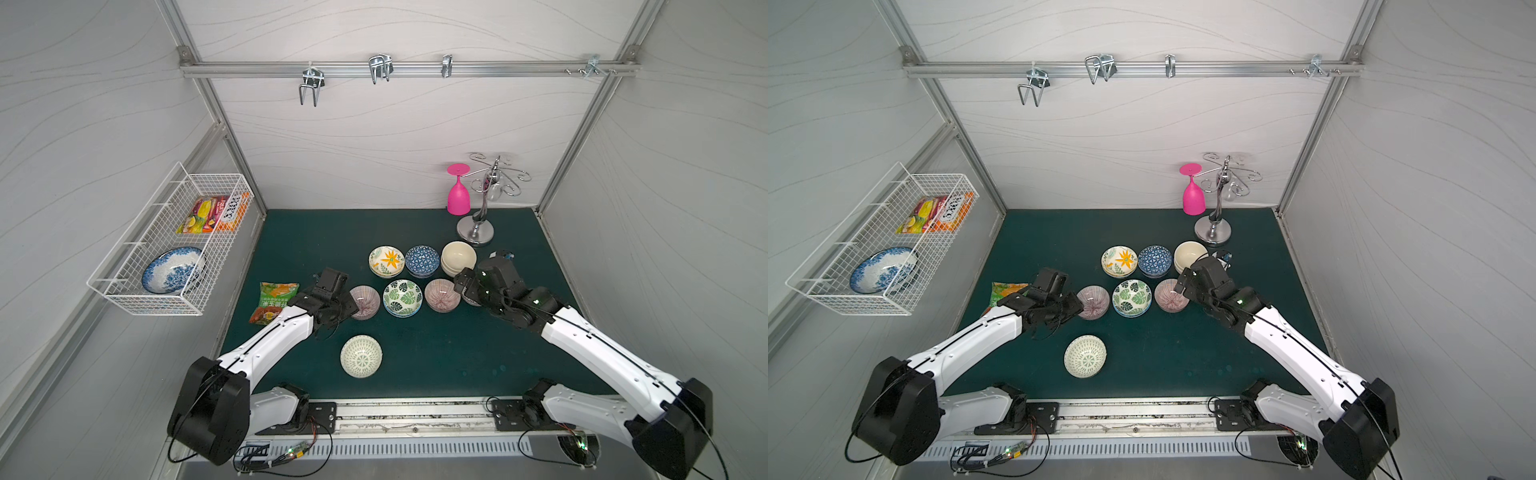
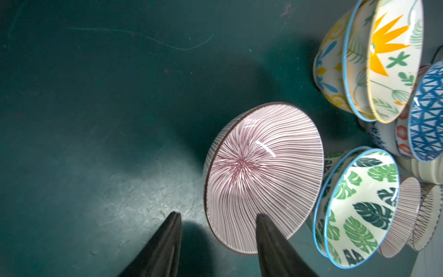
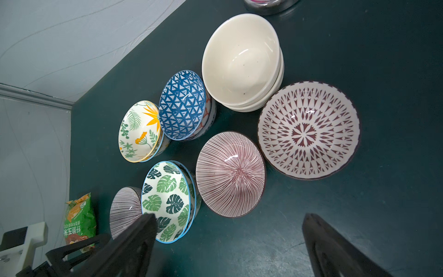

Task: Stack the bowls
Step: Pick up the bowl from the center of the board.

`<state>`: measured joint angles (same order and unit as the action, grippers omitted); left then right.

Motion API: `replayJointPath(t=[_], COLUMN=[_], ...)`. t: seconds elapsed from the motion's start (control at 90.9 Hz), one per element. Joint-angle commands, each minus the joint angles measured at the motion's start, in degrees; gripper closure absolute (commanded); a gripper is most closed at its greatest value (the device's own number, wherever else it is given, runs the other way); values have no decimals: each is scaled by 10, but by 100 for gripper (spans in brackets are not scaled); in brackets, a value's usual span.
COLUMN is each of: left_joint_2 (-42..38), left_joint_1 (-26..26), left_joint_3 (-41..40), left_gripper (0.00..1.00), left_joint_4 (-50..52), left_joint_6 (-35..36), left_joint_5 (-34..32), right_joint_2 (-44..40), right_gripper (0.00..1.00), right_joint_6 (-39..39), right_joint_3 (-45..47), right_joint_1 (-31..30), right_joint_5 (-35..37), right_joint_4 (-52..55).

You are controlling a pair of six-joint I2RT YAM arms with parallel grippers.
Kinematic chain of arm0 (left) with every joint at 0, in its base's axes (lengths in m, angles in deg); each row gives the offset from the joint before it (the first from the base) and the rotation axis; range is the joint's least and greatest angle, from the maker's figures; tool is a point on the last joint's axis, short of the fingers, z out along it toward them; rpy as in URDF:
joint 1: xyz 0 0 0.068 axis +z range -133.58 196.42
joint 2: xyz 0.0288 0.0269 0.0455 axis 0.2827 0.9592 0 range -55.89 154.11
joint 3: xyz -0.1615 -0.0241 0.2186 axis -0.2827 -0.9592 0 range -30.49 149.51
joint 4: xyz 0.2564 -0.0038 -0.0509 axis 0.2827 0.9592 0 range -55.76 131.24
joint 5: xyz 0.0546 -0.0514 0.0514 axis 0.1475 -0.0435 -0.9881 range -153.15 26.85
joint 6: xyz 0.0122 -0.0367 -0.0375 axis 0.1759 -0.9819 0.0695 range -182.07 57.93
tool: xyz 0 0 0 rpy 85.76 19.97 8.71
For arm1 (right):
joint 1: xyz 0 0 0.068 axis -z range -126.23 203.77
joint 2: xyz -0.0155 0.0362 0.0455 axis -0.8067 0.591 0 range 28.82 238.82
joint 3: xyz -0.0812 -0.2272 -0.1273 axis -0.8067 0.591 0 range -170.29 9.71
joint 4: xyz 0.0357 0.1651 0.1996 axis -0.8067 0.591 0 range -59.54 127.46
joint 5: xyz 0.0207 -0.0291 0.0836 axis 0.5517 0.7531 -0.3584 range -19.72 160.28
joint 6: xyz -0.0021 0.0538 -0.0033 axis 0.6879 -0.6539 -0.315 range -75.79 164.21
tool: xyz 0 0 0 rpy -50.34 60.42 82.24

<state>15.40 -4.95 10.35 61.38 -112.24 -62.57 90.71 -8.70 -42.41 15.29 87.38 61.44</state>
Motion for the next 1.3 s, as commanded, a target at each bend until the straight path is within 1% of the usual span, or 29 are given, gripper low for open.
replayJointPath(t=[0.0,0.253,0.308,0.517,0.748,0.88,0.957,1.056,1.144,1.288], left_joint_2=[28,48,52,75,87,75,54,29,6,-26], left_joint_1=[4,4,5,4,4,4,9,28,44,46], left_joint_3=[33,36,38,53,63,61,64,69,88,135], left_gripper=[48,70,72,76,87,94,99,100,100,100], left_joint_4=[1,-12,-9,6,22,46,65,86,112,161], left_joint_6=[0,1,1,-2,-4,-18,-31,-35,-22,-2], left_joint_5=[-8,-2,-2,-6,-5,-22,-36,-35,-28,-24], right_joint_2=[5,13,15,22,13,5,1,-4,-10,-19], right_gripper=[1,1,1,1,1,1,1,1,1,1], right_joint_6=[5,-3,-5,-3,-4,-5,-5,-6,-10,-34], right_joint_3=[4,8,9,4,8,14,16,18,21,19], right_joint_1=[3,2,2,2,2,2,2,2,2,2], right_joint_5=[-1,1,1,0,9,12,14,17,24,59], right_joint_4=[-15,-25,-28,-26,-25,-25,-24,-22,-19,7])
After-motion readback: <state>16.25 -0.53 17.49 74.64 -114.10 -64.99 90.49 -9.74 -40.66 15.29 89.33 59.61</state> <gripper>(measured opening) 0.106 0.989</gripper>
